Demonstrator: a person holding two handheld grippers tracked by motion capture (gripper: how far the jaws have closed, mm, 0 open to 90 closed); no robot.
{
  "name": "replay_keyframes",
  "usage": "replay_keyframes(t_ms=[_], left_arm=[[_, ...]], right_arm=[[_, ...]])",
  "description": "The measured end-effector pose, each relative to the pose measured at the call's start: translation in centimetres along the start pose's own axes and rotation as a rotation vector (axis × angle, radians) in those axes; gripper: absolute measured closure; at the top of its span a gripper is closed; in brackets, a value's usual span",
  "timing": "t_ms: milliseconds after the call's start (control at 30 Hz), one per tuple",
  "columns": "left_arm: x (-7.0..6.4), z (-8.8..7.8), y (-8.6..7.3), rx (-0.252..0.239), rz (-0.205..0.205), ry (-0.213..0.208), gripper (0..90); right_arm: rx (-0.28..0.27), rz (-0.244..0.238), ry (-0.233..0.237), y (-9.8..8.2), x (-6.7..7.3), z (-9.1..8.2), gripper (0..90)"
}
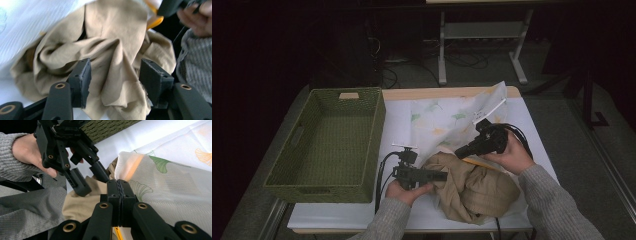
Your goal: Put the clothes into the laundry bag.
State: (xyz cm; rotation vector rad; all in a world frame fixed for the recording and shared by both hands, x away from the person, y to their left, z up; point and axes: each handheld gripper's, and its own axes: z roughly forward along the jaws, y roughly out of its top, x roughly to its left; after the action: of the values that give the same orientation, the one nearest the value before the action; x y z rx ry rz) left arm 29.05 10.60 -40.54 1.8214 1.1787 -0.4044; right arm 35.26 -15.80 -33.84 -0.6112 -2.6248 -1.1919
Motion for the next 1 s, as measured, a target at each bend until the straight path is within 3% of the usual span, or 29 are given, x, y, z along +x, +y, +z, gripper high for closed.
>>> replay_keyframes(t_ms=[200, 267, 300, 400, 467, 600, 733, 833, 900, 1000], left_arm=[[0.2, 0.8, -0.2, 0.062, 0.006, 0.023, 41.1], [0.0, 1.2, -0.1, 0.07, 0.048, 0.04, 50.8], [-0.2, 1.6, 0.0, 0.083, 0.065, 0.034, 60.1], [-0.5, 2.8, 0.2, 0.111, 0.077, 0.013, 79.6], [-0.8, 3.3, 0.4, 0.109, 0.089, 0.005, 86.7], [-1.4, 3.5, 1.3, 0.078, 0.086, -0.014, 88.3], [-1.3, 2.9, 2.5, 0.005, 0.06, -0.038, 88.6], [-0.3, 2.6, 3.1, -0.073, 0.017, 0.002, 88.6], [0.4, 3.0, 3.0, -0.067, -0.002, 0.016, 88.3], [0.4, 3.4, 2.5, -0.051, 0.004, -0.001, 85.6]], right_arm=[[0.002, -0.003, 0.004, 0.1, 0.0, 0.3, 88.6], [0.011, -0.008, 0.008, 0.2, 0.1, 0.7, 88.6], [0.014, -0.012, 0.007, 0.3, 0.1, 0.9, 88.6], [0.019, -0.018, 0.011, 0.4, 0.3, 1.2, 88.6], [0.018, -0.02, 0.015, 0.4, 0.4, 1.1, 88.6], [0.011, -0.024, 0.013, 0.3, 0.5, 0.7, 88.6], [-0.009, -0.021, 0.015, 0.2, 0.5, 0.1, 88.6], [-0.036, -0.014, 0.017, 0.2, 0.6, -0.4, 88.7], [-0.043, -0.02, 0.016, 0.2, 0.7, -0.6, 88.6], [-0.033, -0.015, 0.015, 0.0, 0.6, -0.6, 88.6]])
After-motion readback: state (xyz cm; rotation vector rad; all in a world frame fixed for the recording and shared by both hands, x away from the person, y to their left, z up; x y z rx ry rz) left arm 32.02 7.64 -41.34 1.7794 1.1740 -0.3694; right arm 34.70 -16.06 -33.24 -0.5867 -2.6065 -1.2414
